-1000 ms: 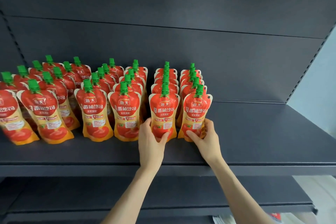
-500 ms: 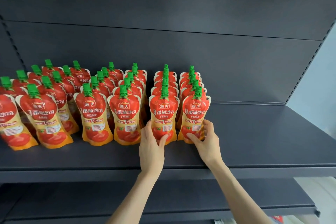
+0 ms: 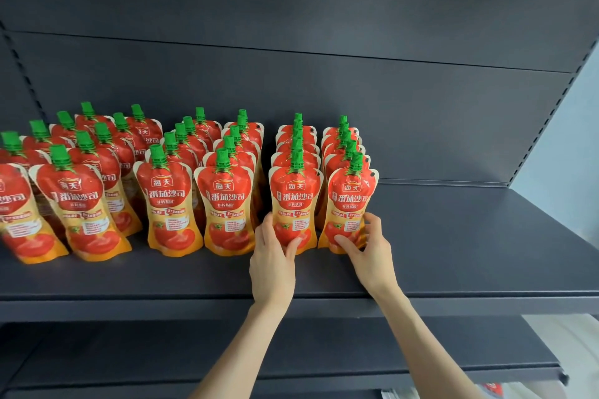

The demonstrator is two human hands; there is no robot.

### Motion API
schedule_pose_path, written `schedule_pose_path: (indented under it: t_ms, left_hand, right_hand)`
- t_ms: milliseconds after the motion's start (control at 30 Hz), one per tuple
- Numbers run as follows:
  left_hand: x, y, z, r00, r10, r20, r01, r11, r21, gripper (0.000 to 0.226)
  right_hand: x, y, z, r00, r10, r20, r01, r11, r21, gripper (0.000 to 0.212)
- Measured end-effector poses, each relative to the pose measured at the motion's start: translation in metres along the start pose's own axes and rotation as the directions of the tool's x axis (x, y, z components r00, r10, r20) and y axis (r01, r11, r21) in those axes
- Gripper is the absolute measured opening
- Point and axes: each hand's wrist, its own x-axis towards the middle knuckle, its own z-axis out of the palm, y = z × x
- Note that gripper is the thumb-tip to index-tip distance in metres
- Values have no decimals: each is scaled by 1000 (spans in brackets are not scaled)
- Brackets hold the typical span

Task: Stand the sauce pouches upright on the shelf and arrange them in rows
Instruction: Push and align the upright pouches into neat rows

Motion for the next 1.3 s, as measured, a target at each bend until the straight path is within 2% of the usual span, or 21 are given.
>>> schedule_pose_path:
  t_ms: [1000,1300]
  left_hand:
    - [-1,-1,1,1000,-14,6,14,1000,-25,67]
    - [-2,1,-3,1000,-4,-1,4,1000,-23,69]
  right_hand:
    - [-1,-2,-1,1000,4,0,-4,1000,-1,57]
    - [-1,4,-1,999,-19,-42,17,999,-33,61]
